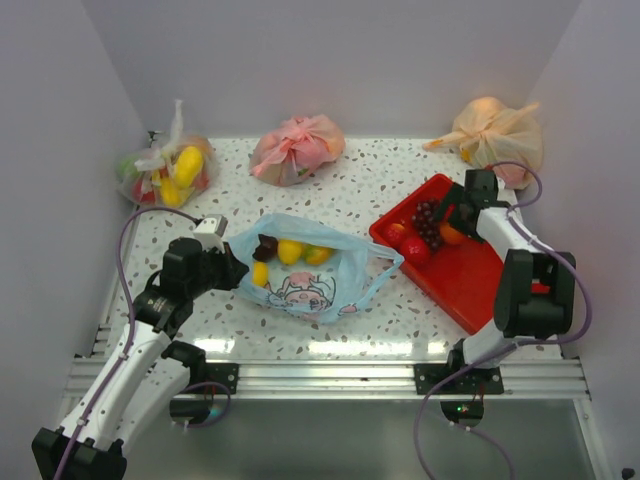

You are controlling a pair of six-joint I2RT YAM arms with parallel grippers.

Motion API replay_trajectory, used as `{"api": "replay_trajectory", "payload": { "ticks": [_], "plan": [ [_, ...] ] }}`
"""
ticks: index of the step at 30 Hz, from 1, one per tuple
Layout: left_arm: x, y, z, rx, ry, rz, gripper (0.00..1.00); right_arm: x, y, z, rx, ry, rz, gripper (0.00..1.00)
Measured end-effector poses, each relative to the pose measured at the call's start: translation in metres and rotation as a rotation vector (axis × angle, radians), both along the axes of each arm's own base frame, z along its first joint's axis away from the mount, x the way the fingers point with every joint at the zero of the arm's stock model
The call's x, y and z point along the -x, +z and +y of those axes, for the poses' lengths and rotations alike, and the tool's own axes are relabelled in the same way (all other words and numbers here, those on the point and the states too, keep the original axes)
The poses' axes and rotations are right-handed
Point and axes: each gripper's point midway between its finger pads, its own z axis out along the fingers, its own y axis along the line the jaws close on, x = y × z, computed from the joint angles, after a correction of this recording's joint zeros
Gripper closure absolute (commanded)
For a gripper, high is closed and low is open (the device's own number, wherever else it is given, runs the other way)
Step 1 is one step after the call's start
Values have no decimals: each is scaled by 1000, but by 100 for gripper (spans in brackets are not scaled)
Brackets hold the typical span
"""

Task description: Untie the knot of the plastic bag and take out the fruit

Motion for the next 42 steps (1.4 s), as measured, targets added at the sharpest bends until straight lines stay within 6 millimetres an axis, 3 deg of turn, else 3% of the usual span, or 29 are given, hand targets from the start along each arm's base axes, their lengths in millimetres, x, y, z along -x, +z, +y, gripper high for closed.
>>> {"api": "replay_trajectory", "payload": {
  "ticks": [5, 10, 13, 17, 22, 27, 33, 36, 42],
  "plan": [
    [0, 1, 0, 2, 0, -5, 100, -5, 20, 8, -32, 20, -64, 1],
    [0, 2, 0, 2, 0, -6, 100, -6, 72, 31, -42, 85, -202, 1],
    [0, 2, 0, 2, 0, -7, 100, 0, 102, 76, -56, 200, -280, 1],
    [0, 2, 0, 3, 0, -7, 100, 22, 135, 154, -121, 376, -368, 2],
    [0, 2, 0, 2, 0, -7, 100, 59, 156, 239, -232, 536, -422, 5],
    [0, 2, 0, 3, 0, -9, 100, 88, 135, 314, -292, 670, -367, 9],
    [-1, 3, 0, 4, 0, -12, 100, 109, 79, 376, -272, 757, -223, 10],
    [-1, 3, 0, 4, -1, -13, 100, 111, 59, 383, -258, 745, -187, 10],
    [0, 5, 0, 7, -1, -20, 100, 94, 34, 376, -200, 642, -185, 6]
  ]
}}
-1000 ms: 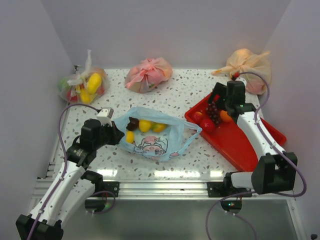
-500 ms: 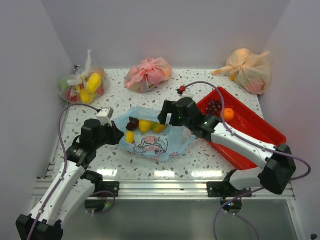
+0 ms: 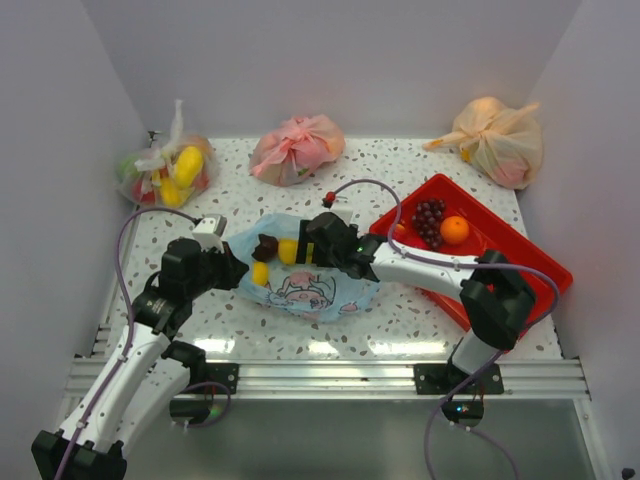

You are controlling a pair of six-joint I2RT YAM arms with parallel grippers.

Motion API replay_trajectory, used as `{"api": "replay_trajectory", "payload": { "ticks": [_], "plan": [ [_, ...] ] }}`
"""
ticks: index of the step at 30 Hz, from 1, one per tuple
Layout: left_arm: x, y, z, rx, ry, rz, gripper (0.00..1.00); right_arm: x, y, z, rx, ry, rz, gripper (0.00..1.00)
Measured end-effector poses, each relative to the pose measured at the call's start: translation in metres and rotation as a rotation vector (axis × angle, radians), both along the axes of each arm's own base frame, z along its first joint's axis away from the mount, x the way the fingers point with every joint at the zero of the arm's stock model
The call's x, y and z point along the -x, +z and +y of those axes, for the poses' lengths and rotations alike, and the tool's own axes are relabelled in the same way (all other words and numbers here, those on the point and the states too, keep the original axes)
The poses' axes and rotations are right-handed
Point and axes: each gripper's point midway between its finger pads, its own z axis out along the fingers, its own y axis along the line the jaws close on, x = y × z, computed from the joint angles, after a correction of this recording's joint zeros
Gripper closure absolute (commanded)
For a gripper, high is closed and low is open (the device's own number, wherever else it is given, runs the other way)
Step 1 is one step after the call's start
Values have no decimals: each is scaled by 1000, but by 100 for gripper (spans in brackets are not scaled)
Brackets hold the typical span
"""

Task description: Untie the knot of the plastic bag and take out the fruit

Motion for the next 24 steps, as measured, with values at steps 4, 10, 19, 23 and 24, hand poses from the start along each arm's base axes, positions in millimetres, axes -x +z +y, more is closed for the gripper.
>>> {"api": "replay_trajectory", "payload": {
  "ticks": [4, 10, 19, 23, 24],
  "plan": [
    [1, 1, -1, 4, -6, -1, 100, -18, -11, 0, 30, -64, -11, 4],
    [1, 4, -2, 12, -13, -16, 100, -47, -22, -7, 46, -165, -14, 4],
    [2, 4, -4, 18, -23, -16, 100, -64, -49, -10, 80, -205, 18, 20],
    [2, 4, -4, 18, -23, -16, 100, -63, -53, -8, 82, -186, 26, 43],
    [2, 4, -4, 18, -23, -16, 100, -63, -53, -7, 80, -176, 25, 48]
  ]
}}
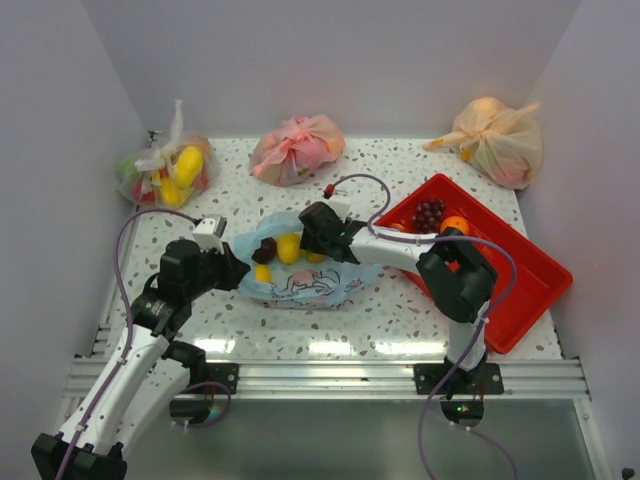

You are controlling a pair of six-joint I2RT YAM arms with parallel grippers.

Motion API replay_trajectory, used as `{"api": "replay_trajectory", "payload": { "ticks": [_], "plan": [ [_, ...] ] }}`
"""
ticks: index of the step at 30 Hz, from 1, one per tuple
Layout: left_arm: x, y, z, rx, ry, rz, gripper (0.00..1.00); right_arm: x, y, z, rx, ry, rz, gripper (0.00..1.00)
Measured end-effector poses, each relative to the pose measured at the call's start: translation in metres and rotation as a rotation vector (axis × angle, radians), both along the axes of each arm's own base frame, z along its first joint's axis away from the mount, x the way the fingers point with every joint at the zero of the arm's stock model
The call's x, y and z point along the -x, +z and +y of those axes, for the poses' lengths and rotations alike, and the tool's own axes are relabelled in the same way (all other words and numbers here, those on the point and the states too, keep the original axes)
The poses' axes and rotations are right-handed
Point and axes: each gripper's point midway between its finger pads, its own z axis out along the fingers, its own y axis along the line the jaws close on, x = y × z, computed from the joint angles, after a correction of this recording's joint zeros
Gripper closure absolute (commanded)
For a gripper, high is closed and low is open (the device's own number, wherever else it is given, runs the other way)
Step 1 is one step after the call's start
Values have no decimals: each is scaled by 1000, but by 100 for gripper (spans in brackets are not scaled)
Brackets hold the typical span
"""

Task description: Untie the knot of the plastic bag and take out the fruit

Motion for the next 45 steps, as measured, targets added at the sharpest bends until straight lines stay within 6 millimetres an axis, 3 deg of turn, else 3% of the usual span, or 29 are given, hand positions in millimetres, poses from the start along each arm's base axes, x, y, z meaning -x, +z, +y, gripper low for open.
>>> {"api": "replay_trajectory", "payload": {
  "ticks": [2, 6, 9, 14, 23, 26, 28, 32, 36, 40, 45],
  "plan": [
    [0, 0, 0, 0, 0, 0, 100, 2, 0, 1, -8, 21, -1, 64],
    [0, 0, 0, 0, 0, 0, 100, 13, 6, -3, -1, 78, 7, 75],
    [0, 0, 0, 0, 0, 1, 100, 24, 21, -5, -15, 141, 2, 80],
    [0, -1, 0, -1, 0, 3, 100, 41, 61, 7, -80, 309, -29, 83],
    [-1, -3, 0, -4, 0, 11, 100, 90, 139, 43, -208, 789, -79, 83],
    [-1, -3, 0, -4, 0, 13, 100, 107, 173, 44, -281, 921, -119, 83],
    [-1, -3, 0, -4, 0, 13, 100, 107, 192, 34, -294, 940, -167, 83],
    [-1, -3, 0, -4, 0, 13, 100, 75, 225, -13, -241, 801, -289, 84],
    [-1, -3, 0, -4, 0, 12, 100, 20, 233, -104, -104, 466, -366, 88],
    [-1, -3, 0, -4, 0, 12, 100, -7, 202, -201, 33, 130, -321, 86],
    [-1, -3, 0, -4, 0, 12, 100, 4, 133, -281, 78, -162, -161, 81]
  ]
}}
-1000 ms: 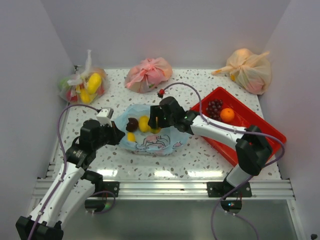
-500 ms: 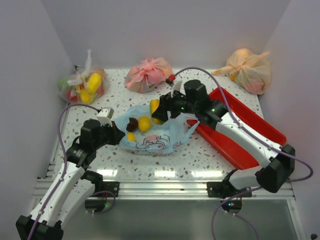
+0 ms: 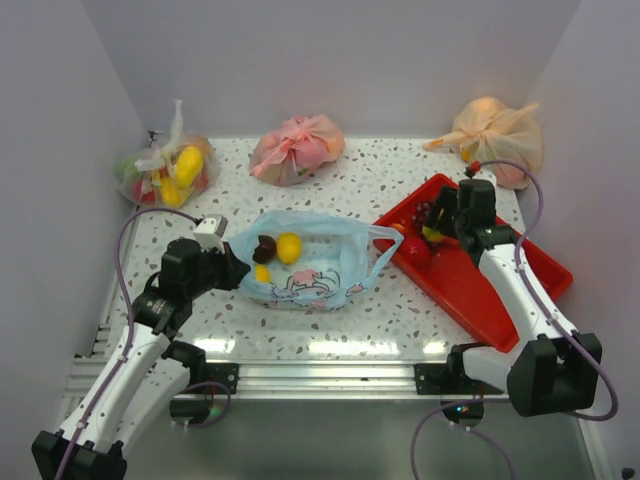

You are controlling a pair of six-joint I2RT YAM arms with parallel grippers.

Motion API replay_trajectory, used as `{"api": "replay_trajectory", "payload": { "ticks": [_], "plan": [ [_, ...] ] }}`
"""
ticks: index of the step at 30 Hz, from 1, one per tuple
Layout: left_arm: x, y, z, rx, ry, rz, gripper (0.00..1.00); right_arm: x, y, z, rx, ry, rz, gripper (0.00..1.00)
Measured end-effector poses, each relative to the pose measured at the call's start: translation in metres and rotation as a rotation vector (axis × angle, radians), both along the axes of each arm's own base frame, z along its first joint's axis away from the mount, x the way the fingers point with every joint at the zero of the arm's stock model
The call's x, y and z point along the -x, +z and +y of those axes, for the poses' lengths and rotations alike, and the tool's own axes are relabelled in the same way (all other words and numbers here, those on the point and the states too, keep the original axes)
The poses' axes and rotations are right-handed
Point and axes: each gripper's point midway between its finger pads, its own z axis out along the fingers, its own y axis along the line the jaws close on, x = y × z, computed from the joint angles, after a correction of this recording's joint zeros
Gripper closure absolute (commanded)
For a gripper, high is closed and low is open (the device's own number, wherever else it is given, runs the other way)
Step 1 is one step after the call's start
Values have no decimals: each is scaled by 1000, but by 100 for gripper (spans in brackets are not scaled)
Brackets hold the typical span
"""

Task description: Untie the knot of the plastic bag and take out the fruit

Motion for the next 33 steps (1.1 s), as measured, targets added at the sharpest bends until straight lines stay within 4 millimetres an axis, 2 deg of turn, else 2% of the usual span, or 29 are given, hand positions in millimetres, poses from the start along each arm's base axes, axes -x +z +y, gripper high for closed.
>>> {"api": "replay_trajectory", "payload": {
  "ticks": [3, 7, 8, 9, 11, 12, 14, 15, 20, 23, 25, 27, 31, 33],
  "plan": [
    [0, 0, 0, 0, 0, 0, 100, 16, -42, -34, -22, -140, 96, 79],
    [0, 0, 0, 0, 0, 0, 100, 35, -81, -61, -68, -259, 192, 71],
    [0, 0, 0, 0, 0, -1, 100, 37, -89, -65, -85, -277, 215, 66],
    [0, 0, 0, 0, 0, -1, 100, 37, -96, -70, -94, -294, 235, 54],
    [0, 0, 0, 0, 0, 0, 100, 37, -108, -72, -116, -304, 270, 38],
    [0, 0, 0, 0, 0, -1, 100, 37, -111, -71, -123, -300, 282, 23],
    [0, 0, 0, 0, 0, 0, 100, 38, -117, -66, -143, -286, 300, 14],
    [0, 0, 0, 0, 0, 0, 100, 38, -117, -64, -153, -276, 301, 4],
    [0, 0, 0, 0, 0, 0, 100, 34, -103, -59, -167, -245, 251, 1],
    [0, -1, 0, -1, 0, 2, 100, 33, -84, -53, -162, -211, 191, 2],
    [0, -1, 0, -1, 0, 4, 100, 32, -66, -41, -153, -160, 136, 2],
    [-1, -2, 0, -2, 0, 6, 100, 31, -47, -22, -138, -87, 78, 4],
    [-1, -3, 0, -4, 0, 12, 100, 27, 10, 41, -134, 136, -74, 6],
    [-1, -3, 0, -4, 0, 13, 100, 26, 32, 70, -144, 231, -137, 6]
  ]
}}
